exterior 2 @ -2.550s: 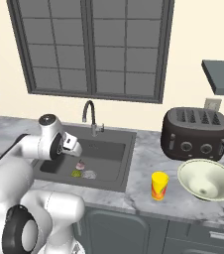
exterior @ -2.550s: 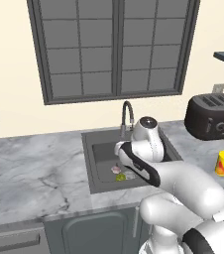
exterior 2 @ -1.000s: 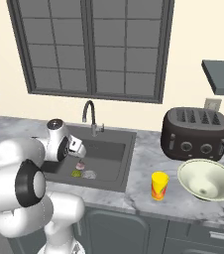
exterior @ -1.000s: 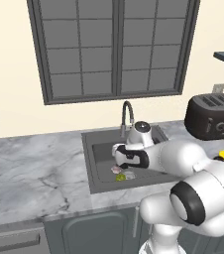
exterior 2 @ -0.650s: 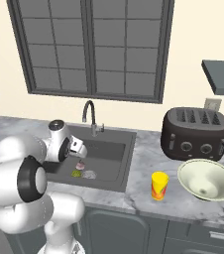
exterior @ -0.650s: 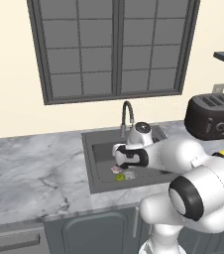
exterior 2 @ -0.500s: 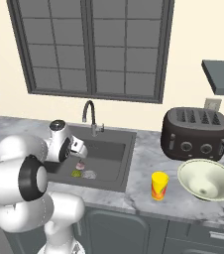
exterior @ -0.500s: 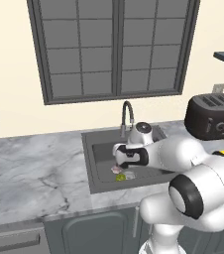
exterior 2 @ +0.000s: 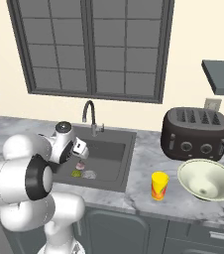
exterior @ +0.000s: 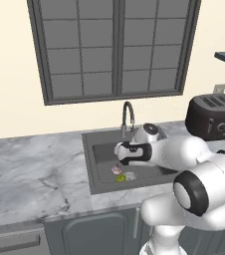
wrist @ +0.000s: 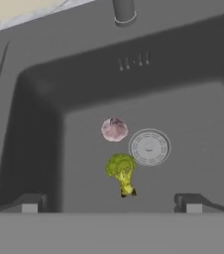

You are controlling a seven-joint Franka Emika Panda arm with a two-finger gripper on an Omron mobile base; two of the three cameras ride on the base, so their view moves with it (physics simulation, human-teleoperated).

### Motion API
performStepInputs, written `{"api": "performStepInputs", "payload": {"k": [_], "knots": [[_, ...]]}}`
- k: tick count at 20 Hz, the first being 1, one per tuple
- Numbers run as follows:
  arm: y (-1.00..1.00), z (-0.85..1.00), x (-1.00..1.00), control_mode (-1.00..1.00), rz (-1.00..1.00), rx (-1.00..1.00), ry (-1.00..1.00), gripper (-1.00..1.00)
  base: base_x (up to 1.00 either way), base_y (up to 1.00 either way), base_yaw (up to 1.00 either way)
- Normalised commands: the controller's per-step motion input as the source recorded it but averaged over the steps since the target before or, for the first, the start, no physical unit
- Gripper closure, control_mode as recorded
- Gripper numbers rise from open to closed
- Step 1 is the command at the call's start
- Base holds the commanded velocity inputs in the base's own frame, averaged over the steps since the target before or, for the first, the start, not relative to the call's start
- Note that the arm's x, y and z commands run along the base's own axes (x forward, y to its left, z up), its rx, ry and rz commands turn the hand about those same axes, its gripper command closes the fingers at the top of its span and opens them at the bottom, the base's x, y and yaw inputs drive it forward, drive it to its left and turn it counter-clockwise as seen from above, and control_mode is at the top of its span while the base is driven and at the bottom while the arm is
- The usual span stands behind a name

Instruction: Remove the garlic and broccoli from the sink. Then move the bowl and cup from the counter to the sink for washing.

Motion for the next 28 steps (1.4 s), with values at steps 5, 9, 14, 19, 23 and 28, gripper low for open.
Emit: {"api": "performStepInputs", "payload": {"k": [5, 9, 14, 19, 23, 28], "knots": [[0.00, -0.09, 0.02, -1.00, 0.00, 0.03, -0.04, -1.00, 0.00, 0.00, 0.00], [0.00, -0.14, 0.03, -1.00, 0.00, 0.00, -0.06, -1.00, 0.00, 0.00, 0.00], [0.00, -0.10, 0.08, -1.00, -0.02, 0.00, -0.06, -1.00, 0.00, 0.00, 0.00], [0.00, -0.09, 0.11, -1.00, -0.02, 0.00, -0.02, -1.00, 0.00, 0.00, 0.00], [0.00, -0.09, 0.09, -1.00, -0.01, 0.00, 0.00, -1.00, 0.00, 0.00, 0.00], [0.00, -0.09, 0.09, -1.00, 0.00, 0.00, 0.00, -1.00, 0.00, 0.00, 0.00]]}}
